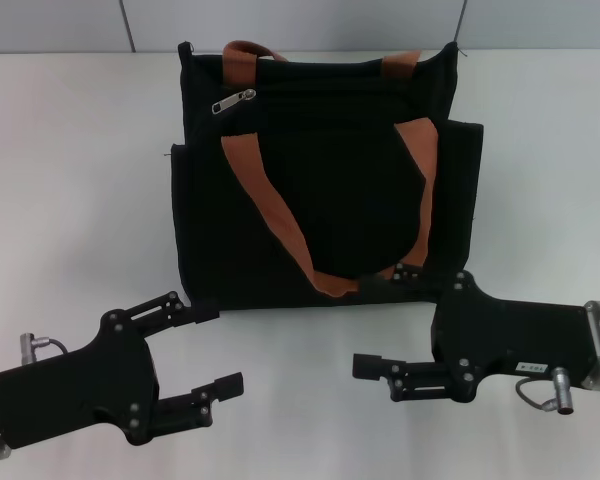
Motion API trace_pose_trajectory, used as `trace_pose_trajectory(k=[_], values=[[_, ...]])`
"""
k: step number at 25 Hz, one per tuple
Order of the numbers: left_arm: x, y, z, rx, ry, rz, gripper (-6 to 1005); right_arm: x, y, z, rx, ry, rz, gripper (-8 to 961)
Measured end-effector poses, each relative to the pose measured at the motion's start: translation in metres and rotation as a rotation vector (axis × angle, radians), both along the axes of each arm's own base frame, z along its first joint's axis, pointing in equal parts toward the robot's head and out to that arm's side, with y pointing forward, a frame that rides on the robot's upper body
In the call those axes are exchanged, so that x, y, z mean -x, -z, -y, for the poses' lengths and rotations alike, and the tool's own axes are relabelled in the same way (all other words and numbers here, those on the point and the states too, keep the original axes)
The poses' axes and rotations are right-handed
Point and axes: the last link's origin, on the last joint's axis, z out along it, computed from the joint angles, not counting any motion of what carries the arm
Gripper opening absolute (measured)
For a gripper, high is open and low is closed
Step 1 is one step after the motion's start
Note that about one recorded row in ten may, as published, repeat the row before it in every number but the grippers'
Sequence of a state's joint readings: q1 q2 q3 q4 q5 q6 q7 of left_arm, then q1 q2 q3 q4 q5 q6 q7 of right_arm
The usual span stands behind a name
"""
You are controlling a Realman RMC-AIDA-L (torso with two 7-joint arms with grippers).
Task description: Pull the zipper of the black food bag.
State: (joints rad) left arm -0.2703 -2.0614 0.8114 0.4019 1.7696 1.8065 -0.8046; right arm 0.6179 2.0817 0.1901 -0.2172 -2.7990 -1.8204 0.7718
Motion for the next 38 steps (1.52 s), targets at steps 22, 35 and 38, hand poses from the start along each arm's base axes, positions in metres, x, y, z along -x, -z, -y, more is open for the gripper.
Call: trace_pose_trajectory(k=[22, 35, 38], values=[[0.031, -0.022, -0.028, -0.391, -0.36, 0.115, 766, 0.008, 0.018, -0.001, 0.016, 0.017, -0.002, 818], [0.013, 0.002, -0.08, -0.326, -0.33, -0.023, 756, 0.009, 0.032, 0.015, 0.031, 0.053, -0.039, 817], [0.004, 0.004, -0.085, -0.308, -0.287, -0.024, 754, 0.006, 0.033, 0.021, 0.02, 0.064, -0.048, 817]])
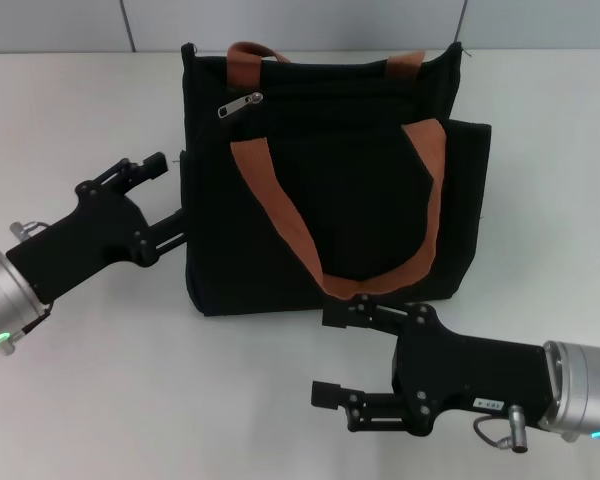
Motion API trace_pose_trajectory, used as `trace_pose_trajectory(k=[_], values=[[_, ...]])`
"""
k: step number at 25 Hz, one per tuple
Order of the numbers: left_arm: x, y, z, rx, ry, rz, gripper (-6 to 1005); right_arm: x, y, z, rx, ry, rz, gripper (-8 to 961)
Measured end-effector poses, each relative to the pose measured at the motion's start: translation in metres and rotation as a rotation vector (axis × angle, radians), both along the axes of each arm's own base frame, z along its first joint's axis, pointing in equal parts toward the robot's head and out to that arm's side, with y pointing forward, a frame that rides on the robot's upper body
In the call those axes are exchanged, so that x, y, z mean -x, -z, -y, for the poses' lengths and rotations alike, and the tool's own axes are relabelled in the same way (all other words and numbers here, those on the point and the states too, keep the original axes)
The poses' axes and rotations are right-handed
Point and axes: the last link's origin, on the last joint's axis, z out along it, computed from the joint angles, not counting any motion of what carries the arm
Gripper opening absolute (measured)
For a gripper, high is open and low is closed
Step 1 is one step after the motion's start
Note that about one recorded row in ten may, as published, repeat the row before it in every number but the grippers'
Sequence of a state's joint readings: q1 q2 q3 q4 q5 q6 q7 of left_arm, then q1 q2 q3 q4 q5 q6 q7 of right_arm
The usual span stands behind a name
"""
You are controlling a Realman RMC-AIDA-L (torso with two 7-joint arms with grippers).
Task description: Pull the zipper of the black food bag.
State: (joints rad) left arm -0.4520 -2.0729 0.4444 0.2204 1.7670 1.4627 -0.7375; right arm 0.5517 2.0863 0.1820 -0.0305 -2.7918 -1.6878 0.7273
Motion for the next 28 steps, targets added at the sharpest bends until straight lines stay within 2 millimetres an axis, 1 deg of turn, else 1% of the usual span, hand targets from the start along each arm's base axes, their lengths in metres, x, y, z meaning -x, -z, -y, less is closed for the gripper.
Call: trace_pose_trajectory(k=[3, 6, 8, 13, 17, 23, 25, 28], values=[[-0.005, -0.001, -0.007, -0.016, 0.005, 0.014, 752, -0.002, 0.0, 0.004, -0.005, 0.004, -0.004, 817], [-0.009, -0.007, -0.014, -0.063, -0.014, 0.061, 750, -0.002, 0.0, 0.005, -0.004, 0.006, -0.008, 817], [-0.012, -0.011, -0.016, -0.081, -0.008, 0.086, 748, -0.002, 0.0, 0.006, -0.003, 0.007, -0.012, 817], [-0.019, -0.01, -0.019, -0.081, 0.008, 0.109, 745, -0.001, -0.001, 0.008, 0.008, -0.005, -0.024, 817], [-0.021, -0.008, -0.02, -0.091, -0.005, 0.142, 742, 0.0, -0.001, 0.007, 0.005, -0.004, -0.027, 818], [-0.019, -0.017, -0.008, -0.159, -0.026, 0.259, 737, -0.001, 0.0, 0.007, 0.001, 0.002, -0.021, 817], [-0.019, -0.018, -0.006, -0.166, -0.025, 0.272, 736, -0.001, 0.0, 0.006, 0.001, 0.002, -0.019, 817], [-0.023, -0.014, -0.008, -0.133, -0.01, 0.257, 734, -0.001, 0.0, 0.006, 0.001, 0.001, -0.019, 818]])
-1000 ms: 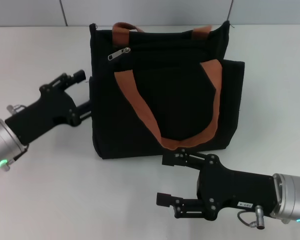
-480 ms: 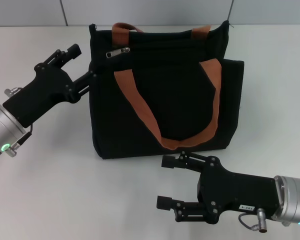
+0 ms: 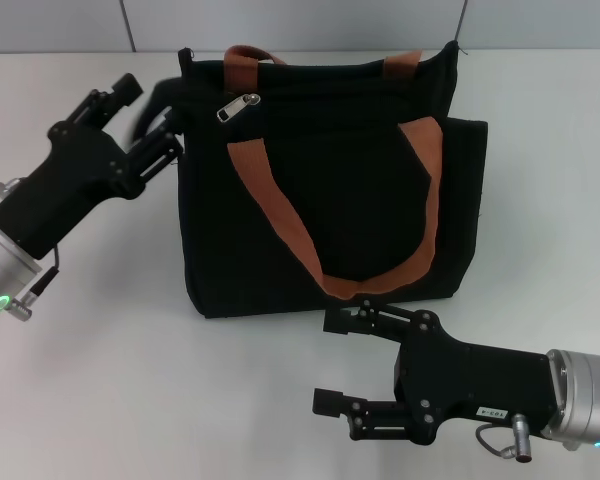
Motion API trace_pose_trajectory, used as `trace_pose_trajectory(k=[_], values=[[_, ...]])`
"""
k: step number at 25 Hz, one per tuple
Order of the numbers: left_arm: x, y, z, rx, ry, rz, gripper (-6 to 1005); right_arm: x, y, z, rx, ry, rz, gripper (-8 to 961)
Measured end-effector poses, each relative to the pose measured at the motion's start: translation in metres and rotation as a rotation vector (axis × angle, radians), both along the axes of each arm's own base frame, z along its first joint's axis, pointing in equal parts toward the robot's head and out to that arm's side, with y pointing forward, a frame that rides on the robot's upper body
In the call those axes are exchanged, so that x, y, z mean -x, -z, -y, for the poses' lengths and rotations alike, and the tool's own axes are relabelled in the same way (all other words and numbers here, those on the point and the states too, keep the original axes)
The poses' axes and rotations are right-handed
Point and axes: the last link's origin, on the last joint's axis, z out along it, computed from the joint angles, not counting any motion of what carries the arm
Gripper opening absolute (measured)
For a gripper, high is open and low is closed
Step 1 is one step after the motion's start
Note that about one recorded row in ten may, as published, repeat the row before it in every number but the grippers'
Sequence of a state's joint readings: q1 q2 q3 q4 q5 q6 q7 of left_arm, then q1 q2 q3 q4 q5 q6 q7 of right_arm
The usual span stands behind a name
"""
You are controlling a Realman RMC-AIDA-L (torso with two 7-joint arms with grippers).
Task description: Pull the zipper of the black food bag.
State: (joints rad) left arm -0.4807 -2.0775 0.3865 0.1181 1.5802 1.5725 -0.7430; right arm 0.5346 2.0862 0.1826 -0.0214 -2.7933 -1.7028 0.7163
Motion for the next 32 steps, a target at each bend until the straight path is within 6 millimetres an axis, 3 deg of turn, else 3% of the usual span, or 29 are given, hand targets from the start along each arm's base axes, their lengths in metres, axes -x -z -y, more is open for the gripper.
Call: trace_pose_trajectory(k=[16, 18, 27, 32], values=[[-0.0027, 0.0096, -0.0018, 0.029, -0.015, -0.002, 722, 0.0004, -0.0004, -0.0011, -0.007, 0.001, -0.003, 818], [-0.0029, 0.0097, -0.002, 0.029, -0.014, -0.002, 490, 0.0004, -0.0005, -0.0012, -0.011, -0.001, -0.002, 818], [-0.0047, 0.0099, -0.0041, 0.038, -0.014, 0.006, 294, 0.0022, -0.002, -0.0019, -0.035, -0.004, -0.021, 818], [-0.0086, 0.0089, -0.0099, 0.154, -0.04, 0.081, 136, 0.0055, -0.0051, 0.0016, -0.086, -0.049, -0.054, 817]])
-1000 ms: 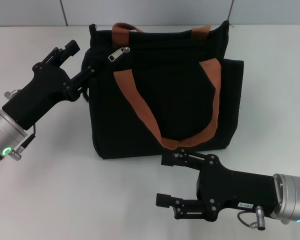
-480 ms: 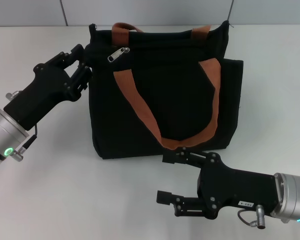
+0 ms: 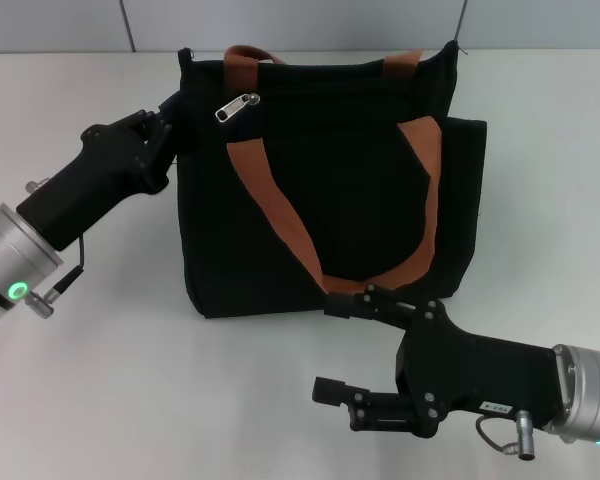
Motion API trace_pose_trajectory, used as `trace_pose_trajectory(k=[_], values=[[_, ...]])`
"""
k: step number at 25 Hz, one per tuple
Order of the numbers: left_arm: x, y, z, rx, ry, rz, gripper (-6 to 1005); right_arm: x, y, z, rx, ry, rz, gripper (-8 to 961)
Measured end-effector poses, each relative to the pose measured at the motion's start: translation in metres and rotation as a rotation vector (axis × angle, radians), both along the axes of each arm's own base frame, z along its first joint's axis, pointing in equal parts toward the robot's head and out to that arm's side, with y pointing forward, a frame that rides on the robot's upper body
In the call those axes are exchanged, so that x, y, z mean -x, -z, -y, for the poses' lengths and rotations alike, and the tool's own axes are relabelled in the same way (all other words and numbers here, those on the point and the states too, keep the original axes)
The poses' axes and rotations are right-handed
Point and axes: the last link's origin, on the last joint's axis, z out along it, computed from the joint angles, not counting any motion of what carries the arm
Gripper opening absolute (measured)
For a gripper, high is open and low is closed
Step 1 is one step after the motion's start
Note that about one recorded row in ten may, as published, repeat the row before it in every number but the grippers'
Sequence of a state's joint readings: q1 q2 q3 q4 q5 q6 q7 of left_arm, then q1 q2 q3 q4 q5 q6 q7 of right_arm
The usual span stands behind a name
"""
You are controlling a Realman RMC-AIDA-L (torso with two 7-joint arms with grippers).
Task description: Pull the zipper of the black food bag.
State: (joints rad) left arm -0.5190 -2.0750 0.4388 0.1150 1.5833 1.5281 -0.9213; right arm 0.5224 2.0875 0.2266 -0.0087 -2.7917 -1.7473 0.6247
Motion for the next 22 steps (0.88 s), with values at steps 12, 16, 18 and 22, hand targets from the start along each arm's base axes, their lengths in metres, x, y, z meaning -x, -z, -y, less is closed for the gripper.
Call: trace_pose_trajectory(k=[12, 16, 18, 22], values=[[-0.027, -0.011, -0.003, 0.232, 0.106, 0.105, 31, 0.004, -0.02, -0.013, -0.328, 0.07, -0.144, 818], [-0.031, -0.017, 0.001, 0.216, 0.156, 0.137, 31, 0.011, -0.025, -0.028, -0.504, 0.063, -0.148, 817], [-0.031, -0.019, 0.002, 0.205, 0.165, 0.136, 31, 0.013, -0.025, -0.031, -0.54, 0.05, -0.142, 817], [-0.024, -0.017, -0.001, 0.197, 0.109, 0.125, 31, 0.022, -0.028, -0.039, -0.628, 0.038, -0.157, 817]])
